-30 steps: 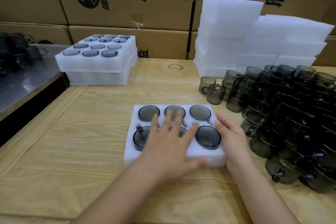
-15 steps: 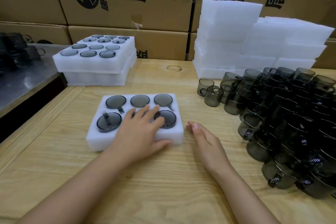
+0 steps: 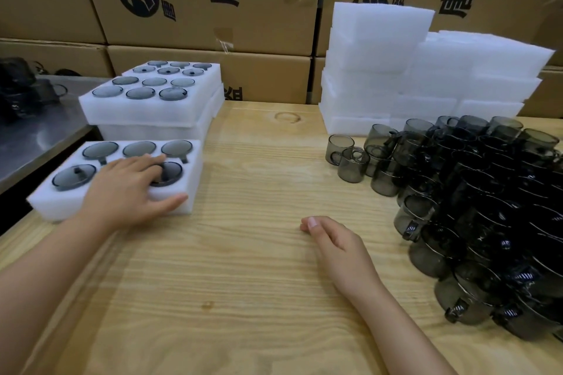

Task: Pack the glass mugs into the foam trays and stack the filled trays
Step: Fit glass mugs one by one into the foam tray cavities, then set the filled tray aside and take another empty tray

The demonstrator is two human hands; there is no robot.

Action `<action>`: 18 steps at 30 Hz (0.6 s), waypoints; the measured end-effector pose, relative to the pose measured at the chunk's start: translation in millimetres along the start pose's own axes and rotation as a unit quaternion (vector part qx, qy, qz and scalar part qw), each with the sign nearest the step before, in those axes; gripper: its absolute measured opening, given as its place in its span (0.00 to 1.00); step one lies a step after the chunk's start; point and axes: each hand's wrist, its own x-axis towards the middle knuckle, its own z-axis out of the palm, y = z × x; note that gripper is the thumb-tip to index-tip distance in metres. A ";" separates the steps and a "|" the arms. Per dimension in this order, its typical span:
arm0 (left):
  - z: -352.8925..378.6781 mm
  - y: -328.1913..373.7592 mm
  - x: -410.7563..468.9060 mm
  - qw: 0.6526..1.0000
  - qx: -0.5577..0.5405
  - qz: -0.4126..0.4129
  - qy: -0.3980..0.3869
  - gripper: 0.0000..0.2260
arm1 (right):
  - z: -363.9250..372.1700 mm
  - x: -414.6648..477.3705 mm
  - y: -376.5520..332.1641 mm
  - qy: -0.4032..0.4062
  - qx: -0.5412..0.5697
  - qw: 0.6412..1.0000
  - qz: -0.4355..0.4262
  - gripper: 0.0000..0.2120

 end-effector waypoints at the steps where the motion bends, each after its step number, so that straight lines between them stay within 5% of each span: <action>1: 1.5 -7.8 3.4 1.000 -0.001 -0.008 -0.002 0.38 | -0.2 0.2 -0.4 0.000 -0.003 1.000 0.003 0.12; 18: 28.1 -72.6 46.7 0.998 -0.040 -0.029 -0.040 0.45 | 0.8 3.0 -4.2 0.026 -0.067 0.997 -0.010 0.08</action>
